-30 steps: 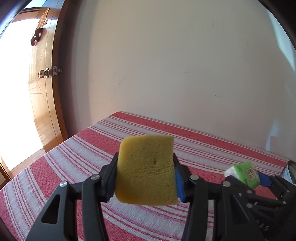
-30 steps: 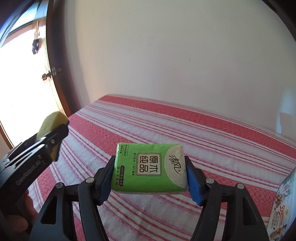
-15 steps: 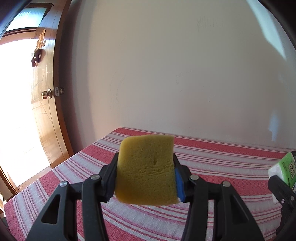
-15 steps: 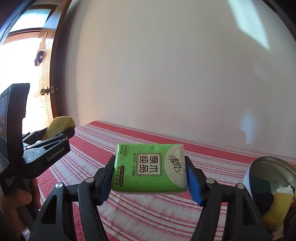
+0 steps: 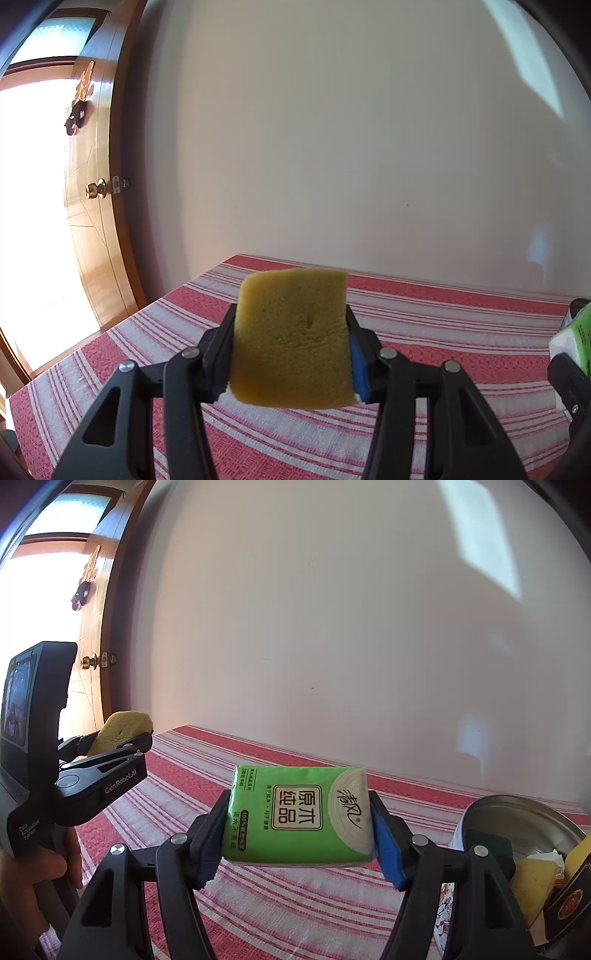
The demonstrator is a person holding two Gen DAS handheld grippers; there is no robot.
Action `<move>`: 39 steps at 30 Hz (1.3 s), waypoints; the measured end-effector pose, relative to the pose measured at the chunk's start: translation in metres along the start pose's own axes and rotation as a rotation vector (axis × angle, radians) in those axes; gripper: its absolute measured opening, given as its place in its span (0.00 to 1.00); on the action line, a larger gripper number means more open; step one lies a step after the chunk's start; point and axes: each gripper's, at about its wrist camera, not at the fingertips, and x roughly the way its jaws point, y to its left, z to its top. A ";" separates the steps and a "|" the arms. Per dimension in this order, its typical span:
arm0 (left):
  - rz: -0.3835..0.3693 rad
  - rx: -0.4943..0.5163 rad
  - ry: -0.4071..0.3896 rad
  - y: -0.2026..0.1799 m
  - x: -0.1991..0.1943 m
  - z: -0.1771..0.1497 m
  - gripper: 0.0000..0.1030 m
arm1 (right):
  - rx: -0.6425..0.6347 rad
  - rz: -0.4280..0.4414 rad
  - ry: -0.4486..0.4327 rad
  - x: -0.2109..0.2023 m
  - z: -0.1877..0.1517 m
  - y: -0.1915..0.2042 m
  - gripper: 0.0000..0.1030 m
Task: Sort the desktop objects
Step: 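Carry the sponge and green tissue pack over the metal tin with both tools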
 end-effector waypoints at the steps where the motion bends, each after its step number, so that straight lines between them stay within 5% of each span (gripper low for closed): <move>1: -0.001 -0.004 0.000 0.000 -0.001 0.000 0.50 | 0.003 -0.004 -0.001 -0.001 0.000 0.002 0.69; 39: -0.128 0.049 -0.030 -0.066 -0.056 -0.025 0.50 | 0.019 -0.110 -0.068 -0.030 0.000 -0.025 0.69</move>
